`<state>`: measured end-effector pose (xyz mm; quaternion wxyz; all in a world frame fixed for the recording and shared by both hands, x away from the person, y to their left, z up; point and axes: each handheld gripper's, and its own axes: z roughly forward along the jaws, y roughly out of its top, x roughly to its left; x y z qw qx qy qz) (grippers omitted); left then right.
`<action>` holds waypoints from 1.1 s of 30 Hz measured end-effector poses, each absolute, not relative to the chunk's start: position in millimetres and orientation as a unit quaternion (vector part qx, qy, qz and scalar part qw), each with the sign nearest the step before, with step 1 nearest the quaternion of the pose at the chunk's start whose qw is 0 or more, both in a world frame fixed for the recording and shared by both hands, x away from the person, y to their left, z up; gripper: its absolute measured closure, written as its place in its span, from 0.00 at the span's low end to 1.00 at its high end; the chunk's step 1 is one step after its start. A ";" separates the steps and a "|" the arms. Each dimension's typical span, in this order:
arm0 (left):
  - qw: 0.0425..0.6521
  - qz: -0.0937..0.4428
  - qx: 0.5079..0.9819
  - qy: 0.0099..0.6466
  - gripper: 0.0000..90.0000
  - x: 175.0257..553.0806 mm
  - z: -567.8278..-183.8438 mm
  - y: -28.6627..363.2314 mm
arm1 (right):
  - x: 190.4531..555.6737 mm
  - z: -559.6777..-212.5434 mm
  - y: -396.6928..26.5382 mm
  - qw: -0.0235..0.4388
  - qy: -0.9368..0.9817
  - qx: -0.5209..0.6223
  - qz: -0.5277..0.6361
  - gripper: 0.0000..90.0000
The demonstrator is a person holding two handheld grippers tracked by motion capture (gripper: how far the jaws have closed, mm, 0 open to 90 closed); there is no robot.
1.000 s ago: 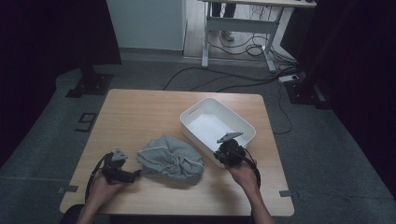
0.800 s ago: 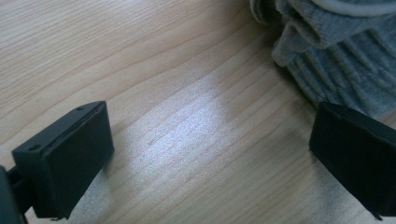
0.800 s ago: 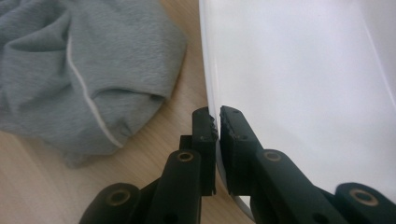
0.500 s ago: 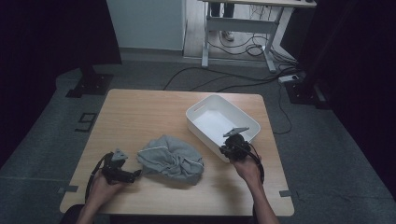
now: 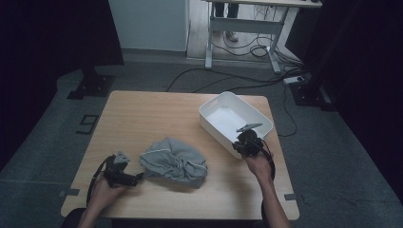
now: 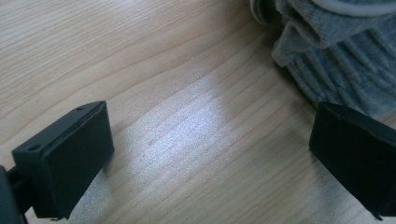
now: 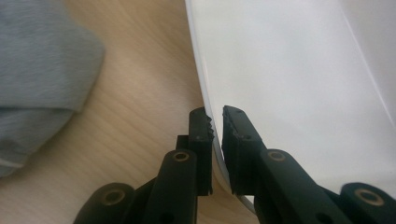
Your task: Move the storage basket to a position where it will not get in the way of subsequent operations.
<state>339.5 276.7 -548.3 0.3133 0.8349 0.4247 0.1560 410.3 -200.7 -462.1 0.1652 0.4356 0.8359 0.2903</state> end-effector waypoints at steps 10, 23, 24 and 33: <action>0.314 0.156 0.835 0.424 0.00 340.0 -548.4 275.4 | 428.7 -462.5 -219.7 0.181 0.826 0.453 0.282 0.89; 0.314 0.156 0.835 0.424 0.00 340.0 -548.4 275.4 | 446.6 -463.1 -243.6 0.189 0.810 0.481 0.279 0.88; 0.314 0.156 0.835 0.424 0.00 340.0 -548.4 275.4 | 447.4 -463.3 -245.1 0.190 0.809 0.482 0.280 0.88; 0.314 0.156 0.835 0.424 0.00 340.0 -548.4 275.4 | 457.9 -464.0 -261.4 0.196 0.798 0.498 0.277 0.87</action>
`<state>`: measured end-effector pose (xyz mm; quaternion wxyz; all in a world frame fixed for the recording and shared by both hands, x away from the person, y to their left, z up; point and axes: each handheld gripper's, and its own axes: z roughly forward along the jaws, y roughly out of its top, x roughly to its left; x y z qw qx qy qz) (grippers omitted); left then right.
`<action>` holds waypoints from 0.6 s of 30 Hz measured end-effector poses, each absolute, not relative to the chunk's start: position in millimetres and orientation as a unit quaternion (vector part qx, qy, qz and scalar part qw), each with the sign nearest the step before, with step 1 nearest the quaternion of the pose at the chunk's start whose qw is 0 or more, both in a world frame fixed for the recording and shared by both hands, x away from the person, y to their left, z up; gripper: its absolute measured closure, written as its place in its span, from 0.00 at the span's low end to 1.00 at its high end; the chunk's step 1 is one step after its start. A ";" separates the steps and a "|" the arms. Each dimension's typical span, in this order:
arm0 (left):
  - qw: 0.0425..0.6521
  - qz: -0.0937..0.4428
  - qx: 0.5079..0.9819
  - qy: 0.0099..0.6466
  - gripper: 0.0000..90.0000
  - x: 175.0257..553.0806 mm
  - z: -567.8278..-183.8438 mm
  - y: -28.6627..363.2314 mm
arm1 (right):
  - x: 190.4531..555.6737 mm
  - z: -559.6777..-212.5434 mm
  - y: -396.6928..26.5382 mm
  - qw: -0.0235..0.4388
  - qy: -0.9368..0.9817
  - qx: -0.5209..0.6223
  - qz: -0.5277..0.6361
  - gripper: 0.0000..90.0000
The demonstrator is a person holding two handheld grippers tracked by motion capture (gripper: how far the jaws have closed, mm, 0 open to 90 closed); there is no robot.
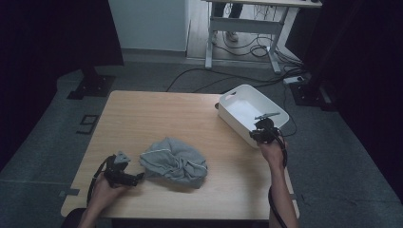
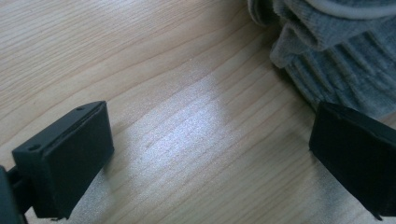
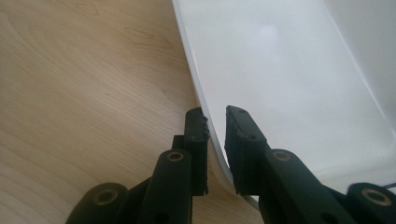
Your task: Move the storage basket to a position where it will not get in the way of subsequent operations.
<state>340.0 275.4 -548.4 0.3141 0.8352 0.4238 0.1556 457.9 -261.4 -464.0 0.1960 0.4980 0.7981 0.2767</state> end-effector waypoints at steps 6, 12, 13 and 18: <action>0.314 0.156 0.835 0.424 0.00 340.0 -548.4 275.4 | 458.8 -464.2 -263.2 0.200 0.797 0.499 0.275 0.87; 0.314 0.156 0.835 0.424 0.00 340.0 -548.4 275.4 | 457.6 -462.7 -263.5 0.201 0.795 0.503 0.274 0.80; 0.314 0.156 0.835 0.424 0.00 340.0 -548.3 275.4 | 456.0 -460.3 -265.0 0.199 0.791 0.505 0.281 0.73; 0.314 0.156 0.835 0.424 0.00 340.0 -548.4 275.4 | 450.4 -452.5 -266.1 0.205 0.789 0.502 0.289 0.54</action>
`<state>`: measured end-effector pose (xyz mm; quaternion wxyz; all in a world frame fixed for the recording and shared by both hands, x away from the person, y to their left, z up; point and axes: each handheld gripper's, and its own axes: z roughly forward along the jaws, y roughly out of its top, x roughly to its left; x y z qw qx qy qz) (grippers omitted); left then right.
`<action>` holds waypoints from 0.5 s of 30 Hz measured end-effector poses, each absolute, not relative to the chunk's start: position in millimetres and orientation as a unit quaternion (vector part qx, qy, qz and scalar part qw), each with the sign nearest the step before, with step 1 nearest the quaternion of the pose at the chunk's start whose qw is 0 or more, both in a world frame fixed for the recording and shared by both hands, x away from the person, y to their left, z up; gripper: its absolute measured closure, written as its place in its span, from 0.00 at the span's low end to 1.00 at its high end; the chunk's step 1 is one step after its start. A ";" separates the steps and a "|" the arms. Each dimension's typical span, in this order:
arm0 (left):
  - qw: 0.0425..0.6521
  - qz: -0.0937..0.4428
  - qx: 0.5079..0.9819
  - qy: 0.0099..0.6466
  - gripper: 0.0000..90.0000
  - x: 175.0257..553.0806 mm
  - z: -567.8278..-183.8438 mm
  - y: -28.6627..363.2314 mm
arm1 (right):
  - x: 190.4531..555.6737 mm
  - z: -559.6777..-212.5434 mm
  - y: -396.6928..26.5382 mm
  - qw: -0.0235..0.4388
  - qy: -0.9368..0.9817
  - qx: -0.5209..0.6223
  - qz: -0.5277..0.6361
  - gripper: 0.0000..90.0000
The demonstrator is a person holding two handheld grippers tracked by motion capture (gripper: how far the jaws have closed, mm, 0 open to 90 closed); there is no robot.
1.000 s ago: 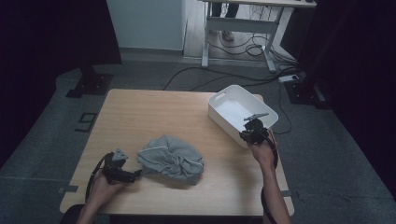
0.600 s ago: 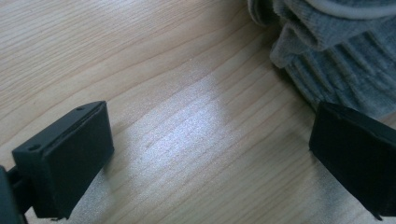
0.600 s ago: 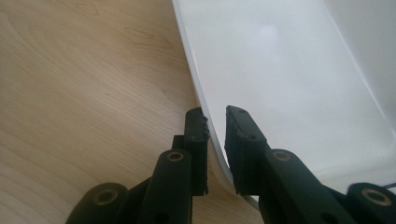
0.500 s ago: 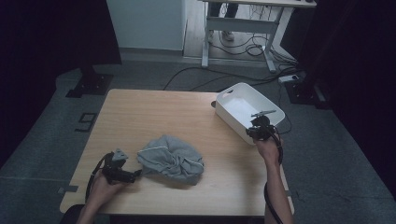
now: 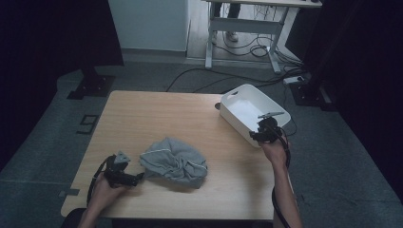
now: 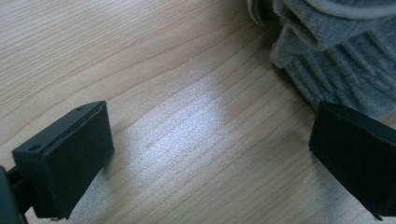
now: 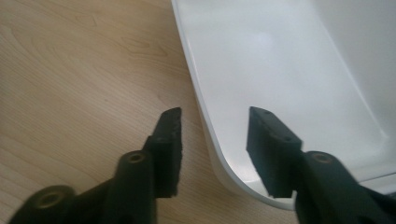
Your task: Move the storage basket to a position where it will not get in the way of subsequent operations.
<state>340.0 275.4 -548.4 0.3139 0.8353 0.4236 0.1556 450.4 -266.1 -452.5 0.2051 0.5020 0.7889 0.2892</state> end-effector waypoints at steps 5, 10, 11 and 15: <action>0.314 0.156 0.835 0.424 0.00 340.0 -548.4 275.4 | 441.6 -441.3 -263.9 0.213 0.788 0.494 0.299 0.41; 0.314 0.156 0.835 0.424 0.00 340.0 -548.4 275.4 | 430.1 -430.2 -259.5 0.217 0.793 0.483 0.301 0.28; 0.314 0.156 0.835 0.424 0.00 340.0 -548.4 275.4 | 430.1 -430.2 -259.5 0.217 0.793 0.483 0.301 0.28; 0.314 0.156 0.835 0.424 0.00 340.0 -548.4 275.4 | 418.2 -423.1 -254.5 0.225 0.792 0.475 0.309 0.15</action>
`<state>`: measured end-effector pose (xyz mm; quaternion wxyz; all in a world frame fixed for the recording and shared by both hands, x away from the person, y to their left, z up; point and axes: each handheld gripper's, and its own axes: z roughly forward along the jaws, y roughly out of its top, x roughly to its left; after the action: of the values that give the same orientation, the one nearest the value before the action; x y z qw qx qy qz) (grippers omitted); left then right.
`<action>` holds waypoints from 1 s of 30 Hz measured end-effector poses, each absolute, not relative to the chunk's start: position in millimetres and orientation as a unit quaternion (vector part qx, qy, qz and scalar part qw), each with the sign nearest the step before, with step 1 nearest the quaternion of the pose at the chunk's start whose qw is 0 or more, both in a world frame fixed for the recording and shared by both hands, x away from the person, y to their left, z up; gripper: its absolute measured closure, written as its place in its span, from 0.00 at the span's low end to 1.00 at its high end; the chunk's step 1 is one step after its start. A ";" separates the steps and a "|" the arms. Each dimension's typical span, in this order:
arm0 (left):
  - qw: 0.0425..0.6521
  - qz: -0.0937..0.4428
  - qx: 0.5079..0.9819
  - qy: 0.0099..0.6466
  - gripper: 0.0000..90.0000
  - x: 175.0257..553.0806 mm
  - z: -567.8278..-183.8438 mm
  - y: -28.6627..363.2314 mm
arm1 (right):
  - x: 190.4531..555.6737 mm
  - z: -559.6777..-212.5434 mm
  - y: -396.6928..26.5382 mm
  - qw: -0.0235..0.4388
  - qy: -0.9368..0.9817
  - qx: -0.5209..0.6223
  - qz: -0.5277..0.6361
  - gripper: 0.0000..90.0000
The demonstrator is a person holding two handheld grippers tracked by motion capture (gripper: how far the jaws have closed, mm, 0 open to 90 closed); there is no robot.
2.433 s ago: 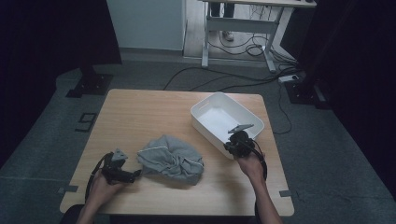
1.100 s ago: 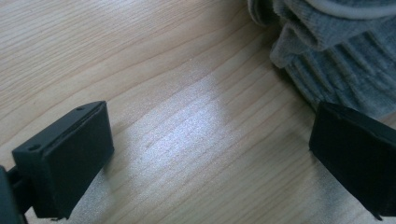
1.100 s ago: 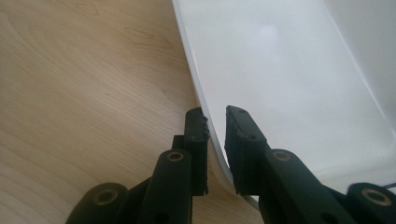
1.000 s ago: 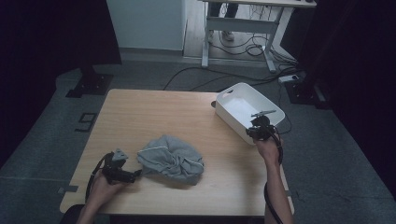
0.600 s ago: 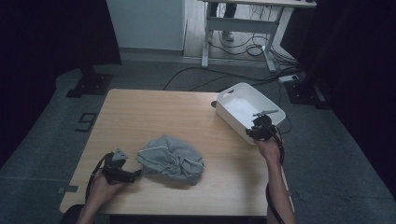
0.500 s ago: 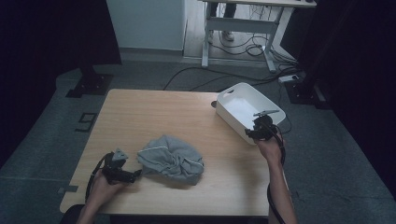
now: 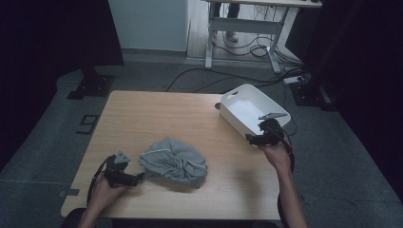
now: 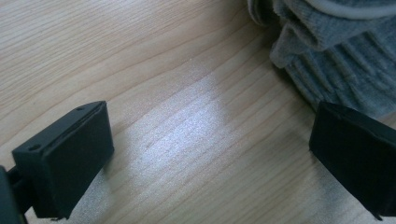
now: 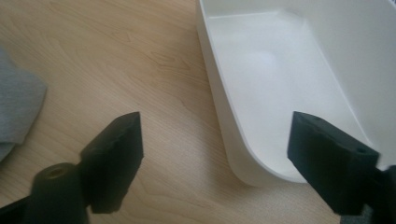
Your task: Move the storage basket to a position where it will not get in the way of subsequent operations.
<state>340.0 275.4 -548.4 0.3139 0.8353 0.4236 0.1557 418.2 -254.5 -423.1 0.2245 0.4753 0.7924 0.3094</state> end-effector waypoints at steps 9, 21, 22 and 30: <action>0.314 0.155 0.836 0.423 0.00 340.0 -548.3 275.5 | 389.1 -422.4 -238.9 0.232 0.793 0.461 0.324 0.08; 0.314 0.156 0.835 0.424 0.00 340.0 -548.3 275.4 | 353.7 -453.3 -219.8 0.227 0.804 0.437 0.333 0.01; 0.314 0.155 0.835 0.424 0.00 340.0 -548.3 275.4 | 351.9 -455.5 -218.7 0.225 0.804 0.437 0.335 0.01; 0.314 0.155 0.835 0.424 0.00 340.0 -548.3 275.4 | 334.4 -489.1 -207.7 0.202 0.810 0.436 0.337 0.00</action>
<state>340.0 275.4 -548.3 0.3137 0.8354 0.4237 0.1554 334.4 -207.7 -489.1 0.2022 0.4356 0.8096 0.3374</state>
